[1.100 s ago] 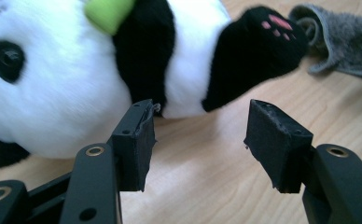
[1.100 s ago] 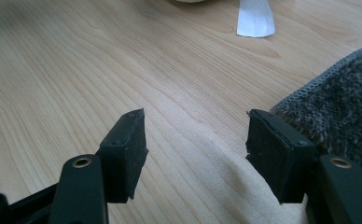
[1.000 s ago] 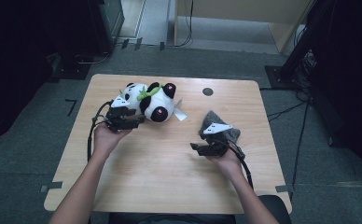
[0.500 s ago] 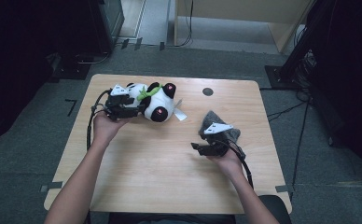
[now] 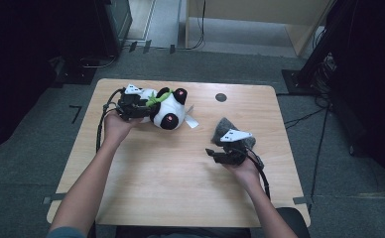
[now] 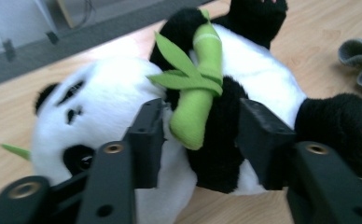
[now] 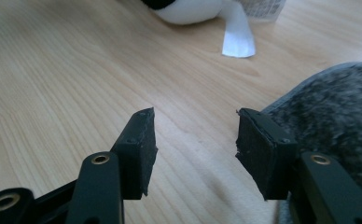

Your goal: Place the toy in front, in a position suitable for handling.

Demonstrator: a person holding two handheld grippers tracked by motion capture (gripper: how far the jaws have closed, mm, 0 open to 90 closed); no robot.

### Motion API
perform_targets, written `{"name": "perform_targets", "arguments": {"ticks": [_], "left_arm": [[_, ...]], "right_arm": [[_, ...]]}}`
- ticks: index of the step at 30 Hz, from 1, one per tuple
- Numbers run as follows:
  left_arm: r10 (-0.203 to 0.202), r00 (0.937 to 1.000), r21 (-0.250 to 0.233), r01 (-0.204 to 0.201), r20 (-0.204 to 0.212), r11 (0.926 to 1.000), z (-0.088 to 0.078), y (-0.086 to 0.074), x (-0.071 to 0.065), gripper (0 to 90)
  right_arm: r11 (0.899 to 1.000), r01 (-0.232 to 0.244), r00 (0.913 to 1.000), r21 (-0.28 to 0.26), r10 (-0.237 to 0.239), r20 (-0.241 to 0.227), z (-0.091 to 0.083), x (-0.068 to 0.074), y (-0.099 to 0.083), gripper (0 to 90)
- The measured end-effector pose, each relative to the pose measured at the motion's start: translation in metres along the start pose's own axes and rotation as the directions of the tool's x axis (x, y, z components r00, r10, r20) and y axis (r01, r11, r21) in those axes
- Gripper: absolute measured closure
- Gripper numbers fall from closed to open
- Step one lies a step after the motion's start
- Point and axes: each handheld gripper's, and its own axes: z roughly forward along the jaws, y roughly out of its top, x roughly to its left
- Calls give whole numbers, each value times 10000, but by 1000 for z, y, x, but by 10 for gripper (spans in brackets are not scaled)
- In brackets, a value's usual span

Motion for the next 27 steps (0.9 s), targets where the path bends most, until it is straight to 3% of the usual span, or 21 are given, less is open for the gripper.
{"name": "perform_targets", "arguments": {"ticks": [3, 6, 8, 12, 15, 17, 18, 21, 26, 27], "left_arm": [[-78, 10000, -199, 78, 18, 9998, 0, 1, 1, 628], [-63, 9999, -236, 60, -132, 9997, 0, 1, 1, 761], [-21, 9998, -191, 17, -205, 9998, -1, 2, -1, 784], [-73, 9997, -175, 69, -221, 9998, -2, 3, -2, 803], [-316, 9994, -527, 309, -126, 9981, -9, 6, -3, 813], [-268, 9995, -594, 258, -165, 9979, -11, 7, -5, 814], [-238, 9995, -626, 226, -184, 9978, -13, 9, -7, 815], [-307, 9995, -709, 299, -101, 9970, -18, 12, -13, 817], [-256, 9997, -723, 256, 18, 9971, -24, 16, -24, 817], [-234, 9997, -721, 240, 83, 9971, -28, 18, -31, 817]], "right_arm": [[9996, 62, 9999, -262, -59, 151, -5, -3, 1, 479], [9993, 1, 9997, -374, 8, 263, -9, -5, 0, 483], [9992, -65, 9995, -398, 78, 317, -11, -7, 0, 485], [9990, -42, 9992, -434, 59, 383, -13, -8, -2, 485], [9993, 39, 9990, -377, -21, 457, -14, -9, -3, 481], [9991, 46, 9985, -414, -23, 549, -14, -9, -3, 478], [9989, 212, 9965, -414, -178, 813, -14, -9, -2, 474], [9992, -22, 9965, -393, 55, 829, -16, -10, -2, 493], [9954, -316, 9947, -902, 401, 942, -25, -17, 0, 496], [9939, -434, 9940, -1013, 531, 953, -28, -20, 0, 494]]}}
